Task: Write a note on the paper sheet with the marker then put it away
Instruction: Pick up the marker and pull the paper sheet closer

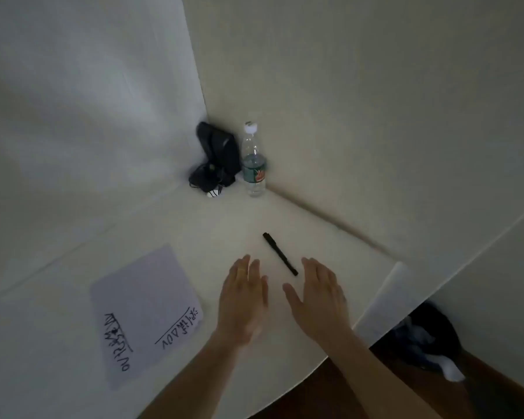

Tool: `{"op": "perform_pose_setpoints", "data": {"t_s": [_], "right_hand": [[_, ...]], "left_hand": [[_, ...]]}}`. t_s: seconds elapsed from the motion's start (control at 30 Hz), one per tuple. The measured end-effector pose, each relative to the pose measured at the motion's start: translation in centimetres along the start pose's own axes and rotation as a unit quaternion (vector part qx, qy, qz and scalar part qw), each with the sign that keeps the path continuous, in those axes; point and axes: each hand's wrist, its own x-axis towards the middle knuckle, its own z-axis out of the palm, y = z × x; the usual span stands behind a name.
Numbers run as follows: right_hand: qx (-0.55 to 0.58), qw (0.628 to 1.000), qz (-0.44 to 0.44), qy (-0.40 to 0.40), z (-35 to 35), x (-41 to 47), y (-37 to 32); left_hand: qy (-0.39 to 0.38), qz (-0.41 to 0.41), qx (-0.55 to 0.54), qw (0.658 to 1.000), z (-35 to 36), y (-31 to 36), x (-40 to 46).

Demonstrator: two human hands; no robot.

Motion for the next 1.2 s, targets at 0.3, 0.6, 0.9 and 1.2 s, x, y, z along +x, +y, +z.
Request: {"op": "perform_pose_setpoints", "data": {"t_s": [0.3, 0.6, 0.9, 1.2], "right_hand": [[-0.088, 0.984, -0.012, 0.155, 6.1, 3.0, 0.5], [-0.037, 0.98, -0.026, 0.195, 6.4, -0.2, 0.5], [-0.04, 0.982, -0.048, 0.178, 6.5, -12.3, -2.7], [0.232, 0.957, -0.013, 0.175, 8.1, -15.2, -8.0]], "left_hand": [[0.105, 0.056, -0.027, 0.993, 5.1, -2.1, -0.5], [0.083, 0.094, -0.011, 0.992, 4.2, -1.9, -4.2], [0.142, 0.112, 0.058, 0.982, -3.5, -8.8, -15.3], [0.152, 0.044, 0.07, 0.985, -7.2, -23.1, -18.4]]}}
